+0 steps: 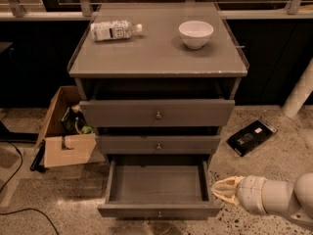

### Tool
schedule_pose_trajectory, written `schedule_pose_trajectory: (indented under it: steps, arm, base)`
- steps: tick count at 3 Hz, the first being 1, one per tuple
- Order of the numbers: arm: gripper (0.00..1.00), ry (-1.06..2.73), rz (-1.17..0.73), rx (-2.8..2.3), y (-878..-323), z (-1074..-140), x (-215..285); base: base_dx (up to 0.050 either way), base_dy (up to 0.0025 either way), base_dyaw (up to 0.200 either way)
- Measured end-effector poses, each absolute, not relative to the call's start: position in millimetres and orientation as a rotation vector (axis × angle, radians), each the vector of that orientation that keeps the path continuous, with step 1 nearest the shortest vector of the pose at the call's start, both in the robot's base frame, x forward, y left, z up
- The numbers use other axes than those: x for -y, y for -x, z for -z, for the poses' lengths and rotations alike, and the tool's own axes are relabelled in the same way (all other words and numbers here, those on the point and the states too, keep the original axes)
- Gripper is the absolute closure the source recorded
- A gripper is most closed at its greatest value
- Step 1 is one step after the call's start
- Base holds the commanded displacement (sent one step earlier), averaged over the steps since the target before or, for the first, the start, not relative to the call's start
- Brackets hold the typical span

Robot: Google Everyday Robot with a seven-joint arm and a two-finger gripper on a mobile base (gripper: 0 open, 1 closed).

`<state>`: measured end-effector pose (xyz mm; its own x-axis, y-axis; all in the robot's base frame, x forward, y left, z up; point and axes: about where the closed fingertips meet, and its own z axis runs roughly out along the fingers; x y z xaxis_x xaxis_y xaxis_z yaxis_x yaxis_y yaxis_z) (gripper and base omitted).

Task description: Close bottom drawer

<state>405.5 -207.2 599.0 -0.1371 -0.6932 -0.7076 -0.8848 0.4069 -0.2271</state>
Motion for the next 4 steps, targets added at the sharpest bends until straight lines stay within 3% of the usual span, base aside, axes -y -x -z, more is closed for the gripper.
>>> schedule_pose_trajectory:
  steps: [4]
  arm:
    - [1.0, 1.183, -0.541, -1.901, -411, -459, 216]
  base:
    - [0.0, 0.0, 0.0]
